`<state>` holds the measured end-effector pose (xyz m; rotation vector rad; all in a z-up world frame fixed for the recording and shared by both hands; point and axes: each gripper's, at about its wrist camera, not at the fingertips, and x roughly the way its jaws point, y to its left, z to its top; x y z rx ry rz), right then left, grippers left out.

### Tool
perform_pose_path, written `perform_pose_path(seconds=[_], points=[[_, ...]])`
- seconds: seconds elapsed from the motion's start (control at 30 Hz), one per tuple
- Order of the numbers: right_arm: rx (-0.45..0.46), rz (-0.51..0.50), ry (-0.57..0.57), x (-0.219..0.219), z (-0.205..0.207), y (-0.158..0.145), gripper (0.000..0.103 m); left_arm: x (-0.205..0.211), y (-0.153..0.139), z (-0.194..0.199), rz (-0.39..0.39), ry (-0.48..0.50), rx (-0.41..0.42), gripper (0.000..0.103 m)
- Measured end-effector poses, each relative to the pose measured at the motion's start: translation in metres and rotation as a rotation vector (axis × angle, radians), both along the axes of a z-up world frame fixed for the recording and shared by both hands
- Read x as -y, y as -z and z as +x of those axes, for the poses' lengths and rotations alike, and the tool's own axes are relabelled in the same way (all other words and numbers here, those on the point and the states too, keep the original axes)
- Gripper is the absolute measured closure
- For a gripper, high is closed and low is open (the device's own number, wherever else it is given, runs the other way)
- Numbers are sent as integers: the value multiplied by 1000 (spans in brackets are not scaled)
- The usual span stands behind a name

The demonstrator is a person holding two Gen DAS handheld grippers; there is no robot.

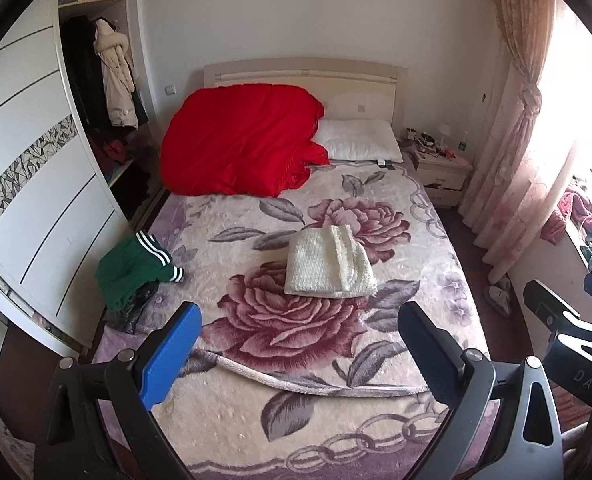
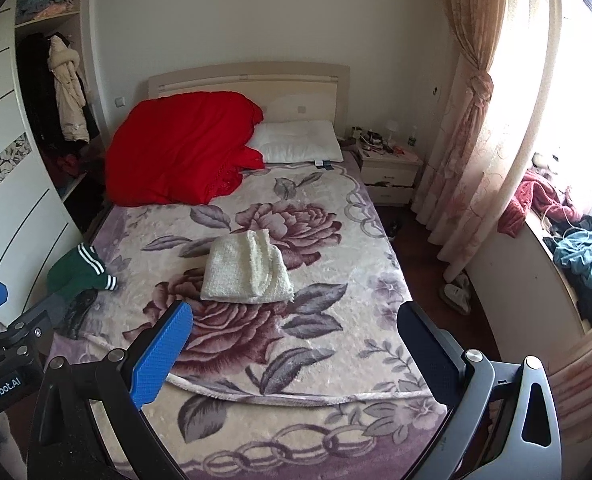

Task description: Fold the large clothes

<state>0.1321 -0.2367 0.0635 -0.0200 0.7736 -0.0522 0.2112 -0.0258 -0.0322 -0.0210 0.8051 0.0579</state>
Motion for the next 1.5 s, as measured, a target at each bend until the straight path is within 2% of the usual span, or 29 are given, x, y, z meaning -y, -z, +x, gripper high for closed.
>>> perform_pose_path(seconds=[0.57, 1.0, 1.5], points=[[47, -9, -23, 0, -10, -19, 0, -2, -4, -17, 19, -8, 52, 2], [61, -17, -29, -1, -8, -35, 0, -2, -5, -17, 17, -5, 50, 2], [65, -20, -31, 0, -8, -35, 0, 0, -14, -22, 9, -16, 72, 2]])
